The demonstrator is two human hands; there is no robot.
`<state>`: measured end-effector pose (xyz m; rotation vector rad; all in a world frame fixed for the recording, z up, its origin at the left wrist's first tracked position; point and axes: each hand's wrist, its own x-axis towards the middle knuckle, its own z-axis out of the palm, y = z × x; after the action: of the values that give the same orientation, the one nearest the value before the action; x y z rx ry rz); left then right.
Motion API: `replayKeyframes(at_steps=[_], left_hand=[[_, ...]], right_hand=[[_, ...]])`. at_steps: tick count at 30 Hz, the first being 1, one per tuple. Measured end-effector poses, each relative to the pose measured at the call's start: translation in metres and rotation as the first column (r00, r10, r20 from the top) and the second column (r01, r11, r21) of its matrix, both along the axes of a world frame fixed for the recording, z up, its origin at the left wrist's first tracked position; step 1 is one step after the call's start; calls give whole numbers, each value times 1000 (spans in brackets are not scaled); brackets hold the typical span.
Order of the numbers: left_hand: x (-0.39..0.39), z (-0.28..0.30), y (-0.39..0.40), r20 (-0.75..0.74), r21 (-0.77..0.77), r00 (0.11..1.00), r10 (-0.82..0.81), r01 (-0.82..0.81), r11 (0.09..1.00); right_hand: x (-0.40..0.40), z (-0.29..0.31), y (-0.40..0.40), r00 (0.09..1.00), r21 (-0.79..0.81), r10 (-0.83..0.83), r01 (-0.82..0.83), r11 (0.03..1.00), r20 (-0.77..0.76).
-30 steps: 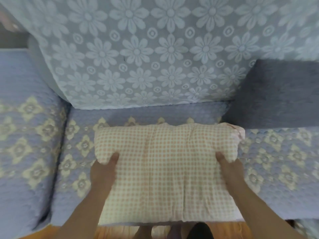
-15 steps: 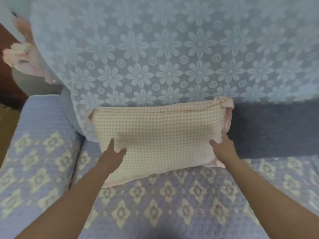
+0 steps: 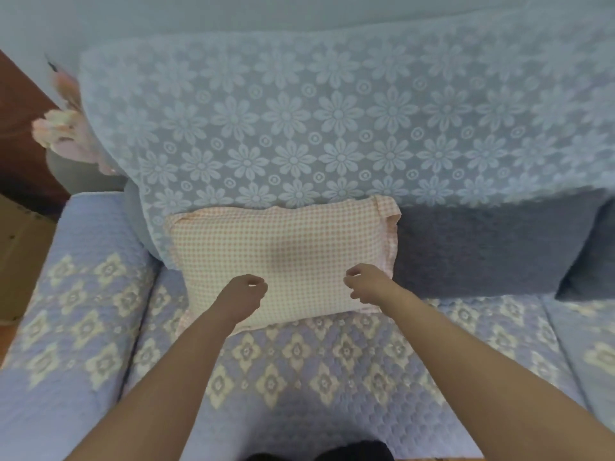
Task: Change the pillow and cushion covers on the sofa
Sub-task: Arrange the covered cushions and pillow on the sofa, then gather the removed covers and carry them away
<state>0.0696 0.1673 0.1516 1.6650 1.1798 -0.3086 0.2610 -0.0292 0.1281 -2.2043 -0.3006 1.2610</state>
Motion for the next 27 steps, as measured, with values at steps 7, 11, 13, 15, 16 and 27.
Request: replayKeyframes(at_steps=[7,11,13,15,16,27], left_hand=[[36,21,-78,57,-108,990,-130,135,985],[68,13,-106,98,-102,954,-285,294,950],[85,7,-126,117,-92,925,-362,373,923],[102,4,-156,125,-87,884,-450,462,883],[109,5,-175,130,-100,859,-496,509,855],[176,89,-422,326,-68,437,-838,895,441]], right_hand=[[-26,29,-56,978,94,-163,176,980,-129],[-30,30,-112,921,74,-376,384,921,-101],[-37,31,-148,843,76,-533,537,840,-70],[-52,34,-186,733,81,-679,679,729,-39],[-64,38,-205,683,75,-730,730,679,-35],[-120,88,-456,226,222,-968,943,246,114]])
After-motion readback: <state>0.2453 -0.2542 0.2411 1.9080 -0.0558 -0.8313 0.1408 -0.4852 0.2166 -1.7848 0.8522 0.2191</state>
